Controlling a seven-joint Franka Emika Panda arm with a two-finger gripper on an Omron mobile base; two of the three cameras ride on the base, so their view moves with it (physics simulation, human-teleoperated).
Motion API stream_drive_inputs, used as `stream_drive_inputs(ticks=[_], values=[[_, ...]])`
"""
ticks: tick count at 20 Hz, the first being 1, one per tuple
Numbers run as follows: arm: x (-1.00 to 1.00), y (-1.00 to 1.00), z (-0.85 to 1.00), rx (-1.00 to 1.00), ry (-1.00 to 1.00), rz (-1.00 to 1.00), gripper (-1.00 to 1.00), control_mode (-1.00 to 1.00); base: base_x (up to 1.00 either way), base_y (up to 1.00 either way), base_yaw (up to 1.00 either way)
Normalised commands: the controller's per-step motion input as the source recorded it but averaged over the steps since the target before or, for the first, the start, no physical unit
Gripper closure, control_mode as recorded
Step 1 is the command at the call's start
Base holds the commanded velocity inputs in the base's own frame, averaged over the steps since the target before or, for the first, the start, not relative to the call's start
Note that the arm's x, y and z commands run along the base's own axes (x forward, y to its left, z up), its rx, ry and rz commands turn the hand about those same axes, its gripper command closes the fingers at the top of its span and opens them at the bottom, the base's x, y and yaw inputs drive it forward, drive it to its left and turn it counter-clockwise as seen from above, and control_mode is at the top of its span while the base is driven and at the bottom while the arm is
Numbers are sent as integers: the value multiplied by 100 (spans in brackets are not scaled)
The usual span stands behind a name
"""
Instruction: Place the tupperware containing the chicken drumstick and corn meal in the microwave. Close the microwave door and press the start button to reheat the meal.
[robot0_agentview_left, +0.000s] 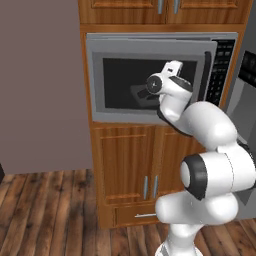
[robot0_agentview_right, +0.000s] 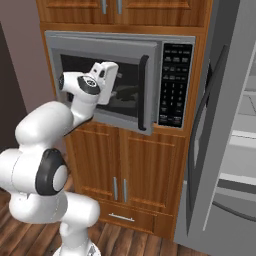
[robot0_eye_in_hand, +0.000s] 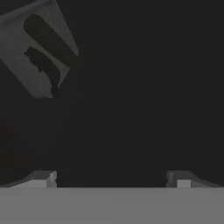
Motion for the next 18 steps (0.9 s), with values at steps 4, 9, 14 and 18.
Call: stream_drive_inputs(ticks=[4, 9, 14, 18], values=[[51, -31, 0, 7, 0, 11, -100, -100, 0, 0, 0], [57, -26, 0, 6, 0, 10, -100, -100, 0, 0, 0], [59, -16, 0, 4, 0, 8, -100, -100, 0, 0, 0], [57, -6, 1, 2, 0, 5, -100, -100, 0, 0, 0]])
